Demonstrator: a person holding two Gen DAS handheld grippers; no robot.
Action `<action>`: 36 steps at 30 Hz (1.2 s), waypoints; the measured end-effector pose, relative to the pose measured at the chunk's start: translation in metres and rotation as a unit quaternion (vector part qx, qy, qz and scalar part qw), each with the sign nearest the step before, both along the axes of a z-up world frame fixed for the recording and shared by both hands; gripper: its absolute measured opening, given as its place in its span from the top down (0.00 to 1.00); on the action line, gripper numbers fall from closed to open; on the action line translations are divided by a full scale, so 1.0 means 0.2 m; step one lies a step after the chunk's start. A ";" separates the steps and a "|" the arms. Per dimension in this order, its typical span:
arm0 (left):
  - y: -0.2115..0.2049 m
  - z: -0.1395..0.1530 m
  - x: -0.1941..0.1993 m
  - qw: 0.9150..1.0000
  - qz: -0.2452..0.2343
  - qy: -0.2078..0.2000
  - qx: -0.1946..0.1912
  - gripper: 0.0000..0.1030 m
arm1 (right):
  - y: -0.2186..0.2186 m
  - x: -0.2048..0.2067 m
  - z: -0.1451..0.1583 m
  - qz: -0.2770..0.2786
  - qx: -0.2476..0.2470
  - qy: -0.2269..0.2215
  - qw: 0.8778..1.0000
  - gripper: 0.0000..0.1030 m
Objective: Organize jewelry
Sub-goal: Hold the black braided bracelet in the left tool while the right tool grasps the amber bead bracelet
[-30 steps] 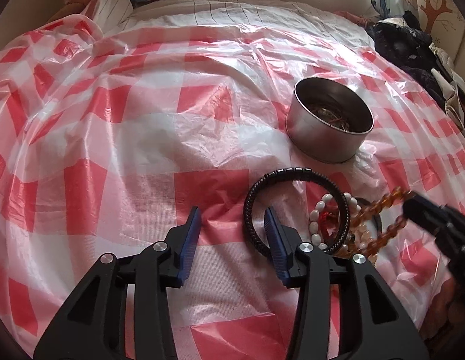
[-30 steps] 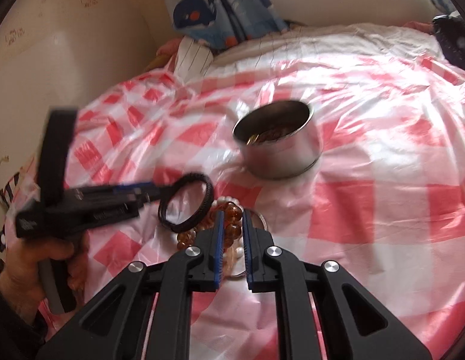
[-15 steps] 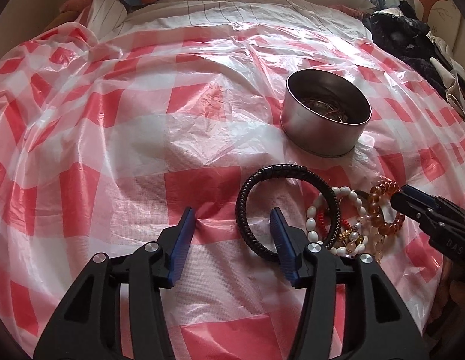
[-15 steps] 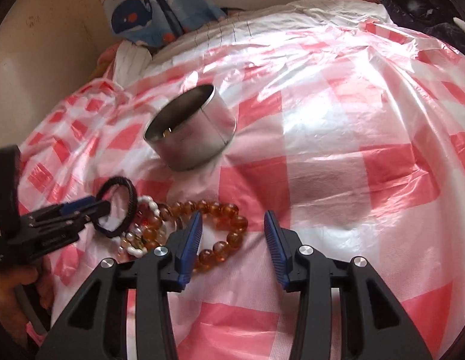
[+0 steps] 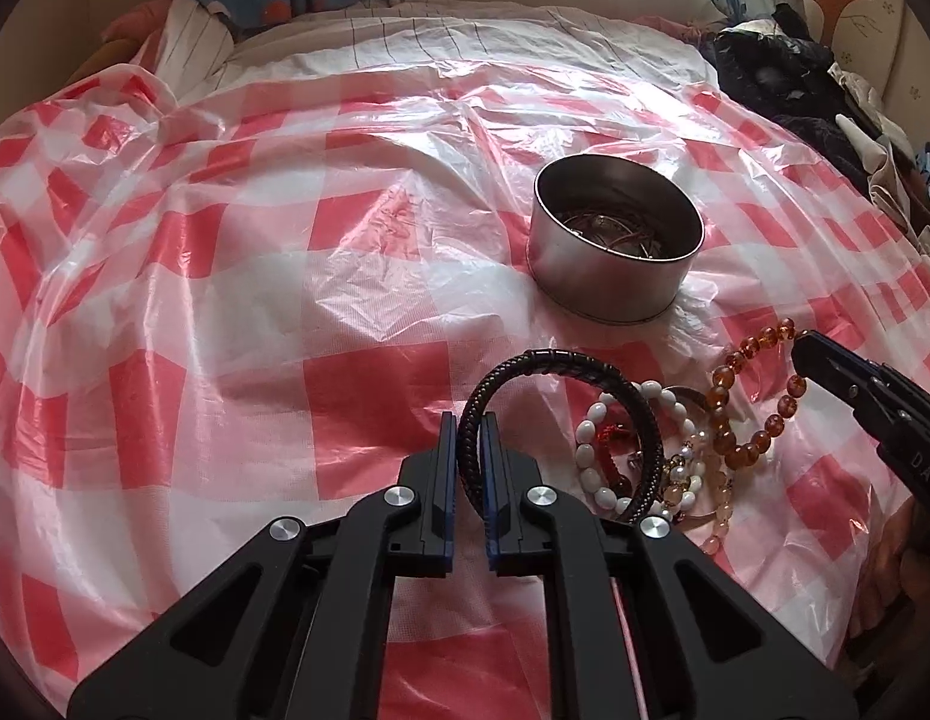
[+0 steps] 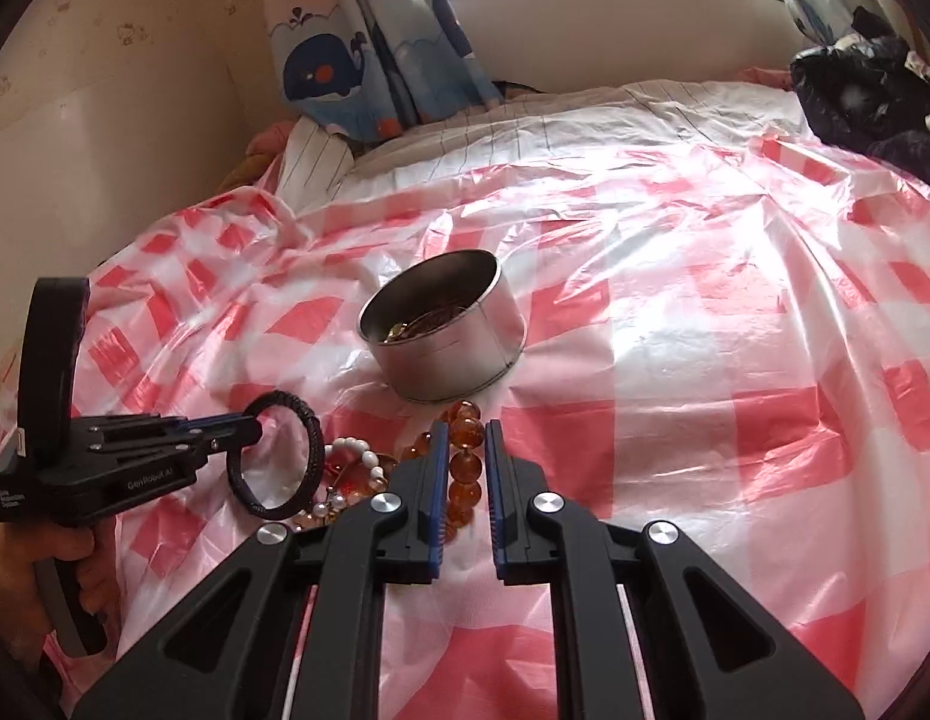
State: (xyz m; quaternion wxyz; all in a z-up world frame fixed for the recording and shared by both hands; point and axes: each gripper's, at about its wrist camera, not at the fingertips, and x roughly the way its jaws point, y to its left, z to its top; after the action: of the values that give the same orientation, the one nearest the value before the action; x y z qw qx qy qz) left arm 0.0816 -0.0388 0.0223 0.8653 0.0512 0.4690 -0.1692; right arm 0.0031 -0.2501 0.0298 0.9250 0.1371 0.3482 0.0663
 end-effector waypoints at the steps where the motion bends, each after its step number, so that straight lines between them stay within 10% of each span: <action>1: 0.00 -0.01 0.00 1.000 0.002 0.002 0.001 0.93 | -0.01 0.01 -0.01 -0.004 0.002 0.008 1.000 0.88; 10: -0.01 -0.05 0.01 1.000 0.002 0.012 0.015 0.85 | 0.02 0.08 -0.15 0.000 -0.017 0.087 0.996 0.66; 14: -0.03 -0.05 0.00 1.000 -0.008 0.007 0.028 0.90 | 0.03 0.08 -0.15 0.007 -0.024 0.084 0.996 0.89; 36: -0.04 0.00 -0.01 1.000 -0.014 -0.009 0.016 0.93 | 0.02 0.02 -0.04 0.002 -0.007 0.017 1.000 0.89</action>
State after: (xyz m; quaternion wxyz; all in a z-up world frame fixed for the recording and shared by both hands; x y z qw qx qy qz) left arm 0.0787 -0.0460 0.0221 0.8665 0.0726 0.4626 -0.1731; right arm 0.0064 -0.2468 0.0221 0.9198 0.1312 0.3643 0.0638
